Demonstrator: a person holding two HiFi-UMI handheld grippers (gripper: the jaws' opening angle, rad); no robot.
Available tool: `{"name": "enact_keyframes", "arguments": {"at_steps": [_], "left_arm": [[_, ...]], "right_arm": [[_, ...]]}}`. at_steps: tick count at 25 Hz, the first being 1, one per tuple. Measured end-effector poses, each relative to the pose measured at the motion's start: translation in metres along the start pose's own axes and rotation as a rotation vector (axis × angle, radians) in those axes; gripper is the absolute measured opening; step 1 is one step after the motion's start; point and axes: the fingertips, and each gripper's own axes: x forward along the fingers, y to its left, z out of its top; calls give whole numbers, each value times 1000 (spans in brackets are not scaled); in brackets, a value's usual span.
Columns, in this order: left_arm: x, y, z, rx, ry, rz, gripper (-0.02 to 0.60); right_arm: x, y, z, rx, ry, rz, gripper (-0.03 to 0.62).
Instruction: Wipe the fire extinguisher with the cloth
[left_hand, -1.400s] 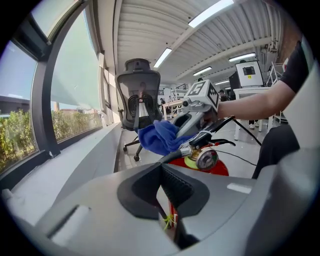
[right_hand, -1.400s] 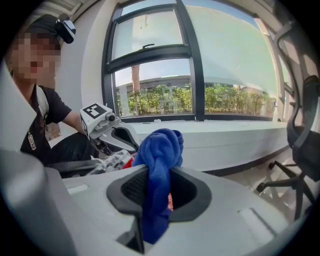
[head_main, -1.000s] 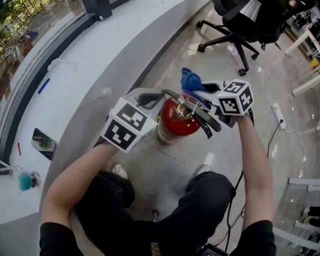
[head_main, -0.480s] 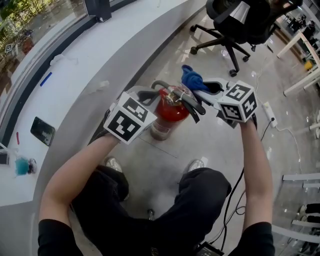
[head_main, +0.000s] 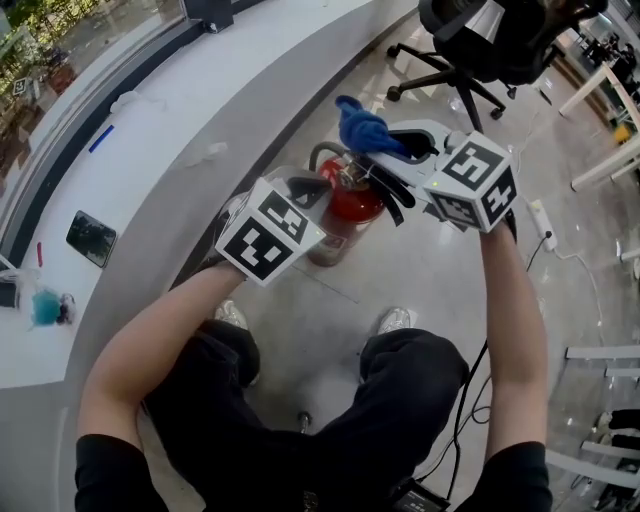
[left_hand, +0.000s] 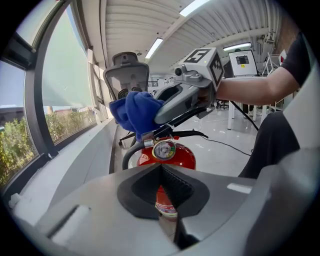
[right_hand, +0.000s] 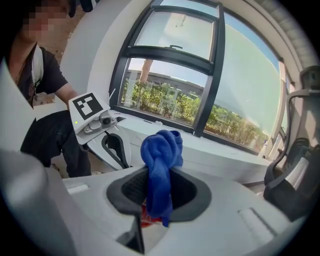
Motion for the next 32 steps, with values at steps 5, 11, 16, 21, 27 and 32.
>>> {"name": "enact_keyframes", "arguments": {"at_steps": [5, 11, 16, 21, 27, 32], "left_arm": [[1, 7, -5, -18, -1, -2, 5], [10, 25, -12, -32, 0, -18, 6], [18, 38, -13, -54, -2, -18, 5], [17, 37, -14, -45, 3, -13, 6], [7, 20, -16, -34, 23, -5, 6], [0, 3, -18, -40, 38, -9, 6]], "right_arm": [[33, -18, -19, 91, 64, 76, 89], [50, -35, -66, 257, 96, 147, 89], [56, -45, -106, 398, 89, 114, 89], [43, -42, -142, 486, 96, 45, 89], [14, -11, -155, 494, 131, 10, 87], [-7, 23, -160, 463, 191, 15, 87]]}}
